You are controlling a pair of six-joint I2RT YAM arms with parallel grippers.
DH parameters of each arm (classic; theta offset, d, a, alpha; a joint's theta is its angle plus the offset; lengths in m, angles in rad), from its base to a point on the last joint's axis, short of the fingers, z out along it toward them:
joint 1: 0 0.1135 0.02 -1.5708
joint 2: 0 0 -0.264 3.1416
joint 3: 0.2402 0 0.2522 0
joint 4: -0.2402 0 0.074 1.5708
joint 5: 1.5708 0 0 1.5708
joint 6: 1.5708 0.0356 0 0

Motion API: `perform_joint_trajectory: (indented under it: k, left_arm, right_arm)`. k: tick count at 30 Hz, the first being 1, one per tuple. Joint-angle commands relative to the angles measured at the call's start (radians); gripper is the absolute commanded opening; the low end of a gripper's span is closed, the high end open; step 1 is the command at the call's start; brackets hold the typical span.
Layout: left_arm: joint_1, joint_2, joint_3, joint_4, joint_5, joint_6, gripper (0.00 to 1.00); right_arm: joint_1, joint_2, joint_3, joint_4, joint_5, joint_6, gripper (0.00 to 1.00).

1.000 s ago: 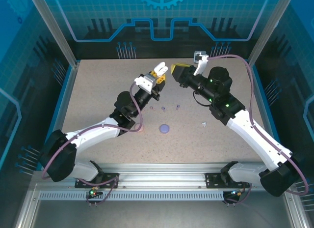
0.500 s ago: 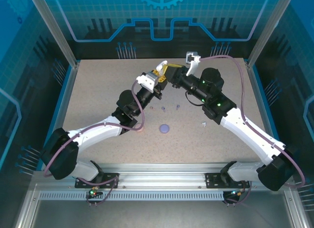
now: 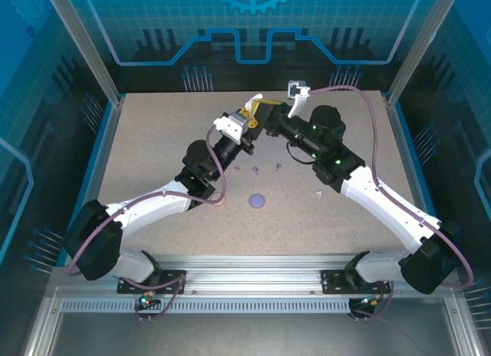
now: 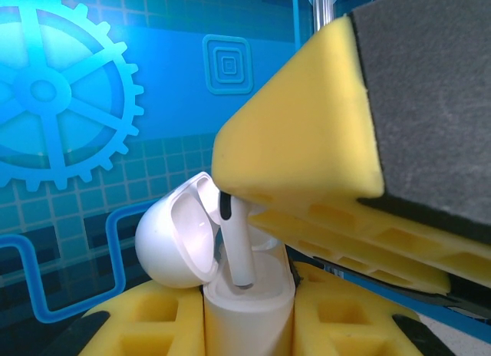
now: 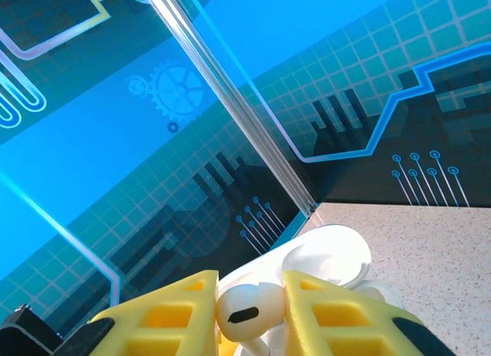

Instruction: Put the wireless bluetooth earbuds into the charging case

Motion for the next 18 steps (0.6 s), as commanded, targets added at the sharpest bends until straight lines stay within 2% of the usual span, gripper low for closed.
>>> perform_joint_trajectory:
  k: [1, 18]
  left_arm:
    - [-0.010, 0.000, 0.036, 0.038, 0.014, -0.002, 0.00]
    - [-0.011, -0.001, 0.042, 0.030, 0.014, 0.010, 0.00]
  right_arm:
    - [0.015, 0.001, -0.015, 0.021, 0.008, -0.004, 0.24]
    - [0.018, -0.016, -0.053, -0.020, -0.019, -0.001, 0.22]
